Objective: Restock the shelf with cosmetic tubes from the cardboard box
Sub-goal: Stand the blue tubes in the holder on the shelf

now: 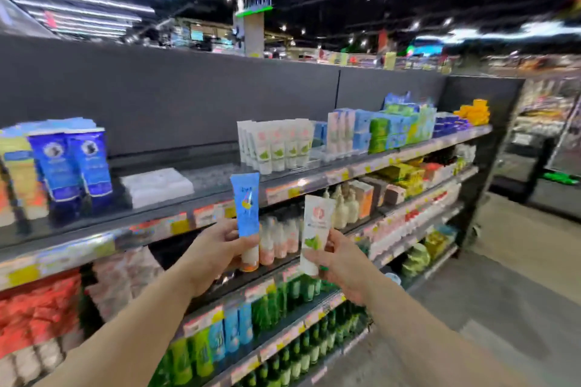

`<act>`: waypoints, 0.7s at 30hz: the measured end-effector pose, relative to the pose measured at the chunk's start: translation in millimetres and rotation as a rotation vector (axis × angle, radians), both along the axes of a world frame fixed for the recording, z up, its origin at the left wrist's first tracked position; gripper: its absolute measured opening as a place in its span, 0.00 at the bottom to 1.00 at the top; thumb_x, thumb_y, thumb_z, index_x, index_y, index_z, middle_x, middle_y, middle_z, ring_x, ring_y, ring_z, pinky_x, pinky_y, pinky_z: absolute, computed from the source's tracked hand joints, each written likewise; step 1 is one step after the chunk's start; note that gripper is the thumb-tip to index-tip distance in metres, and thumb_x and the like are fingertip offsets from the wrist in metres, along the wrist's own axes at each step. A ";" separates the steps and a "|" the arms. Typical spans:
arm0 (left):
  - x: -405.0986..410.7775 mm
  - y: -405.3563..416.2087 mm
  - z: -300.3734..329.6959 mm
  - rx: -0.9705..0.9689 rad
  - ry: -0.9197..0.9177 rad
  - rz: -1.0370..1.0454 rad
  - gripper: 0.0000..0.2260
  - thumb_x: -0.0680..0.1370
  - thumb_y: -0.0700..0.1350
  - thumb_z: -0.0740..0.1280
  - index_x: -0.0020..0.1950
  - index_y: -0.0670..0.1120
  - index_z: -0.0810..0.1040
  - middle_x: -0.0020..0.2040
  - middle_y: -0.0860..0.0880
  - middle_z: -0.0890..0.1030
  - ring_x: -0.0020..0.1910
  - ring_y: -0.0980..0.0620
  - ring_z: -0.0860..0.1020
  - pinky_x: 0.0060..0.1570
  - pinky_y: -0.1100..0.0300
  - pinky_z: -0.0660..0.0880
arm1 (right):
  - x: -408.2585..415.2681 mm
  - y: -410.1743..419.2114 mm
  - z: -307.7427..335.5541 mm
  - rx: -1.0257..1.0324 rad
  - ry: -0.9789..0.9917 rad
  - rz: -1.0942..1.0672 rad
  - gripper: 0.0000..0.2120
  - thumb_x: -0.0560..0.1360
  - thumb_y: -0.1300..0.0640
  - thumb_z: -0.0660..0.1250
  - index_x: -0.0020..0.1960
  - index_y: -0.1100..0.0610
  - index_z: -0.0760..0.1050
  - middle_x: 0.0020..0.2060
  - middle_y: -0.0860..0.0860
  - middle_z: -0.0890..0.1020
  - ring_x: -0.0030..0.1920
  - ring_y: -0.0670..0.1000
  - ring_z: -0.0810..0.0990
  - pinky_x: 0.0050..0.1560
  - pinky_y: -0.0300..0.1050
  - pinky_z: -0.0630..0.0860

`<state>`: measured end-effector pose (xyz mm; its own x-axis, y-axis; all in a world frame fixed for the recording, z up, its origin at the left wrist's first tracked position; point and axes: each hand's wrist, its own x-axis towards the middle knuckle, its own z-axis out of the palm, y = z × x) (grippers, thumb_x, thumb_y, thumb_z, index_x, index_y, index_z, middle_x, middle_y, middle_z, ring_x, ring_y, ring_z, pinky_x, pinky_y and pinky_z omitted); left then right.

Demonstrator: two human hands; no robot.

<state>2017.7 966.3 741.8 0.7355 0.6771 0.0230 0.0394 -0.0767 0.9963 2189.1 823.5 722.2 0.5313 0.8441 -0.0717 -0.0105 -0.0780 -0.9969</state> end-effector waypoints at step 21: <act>159.5 142.9 46.7 0.191 0.031 0.270 0.15 0.68 0.50 0.73 0.54 0.52 0.79 0.47 0.53 0.85 0.47 0.51 0.84 0.50 0.53 0.80 | 252.8 175.8 69.7 0.091 -0.465 -0.109 0.11 0.73 0.57 0.73 0.48 0.45 0.74 0.46 0.45 0.83 0.49 0.47 0.82 0.47 0.42 0.79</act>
<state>2177.2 1109.3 788.5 0.5322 0.8334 0.1487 0.1141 -0.2447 0.9629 2441.8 999.3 791.9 0.5750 0.7736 0.2663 0.4349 -0.0132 -0.9004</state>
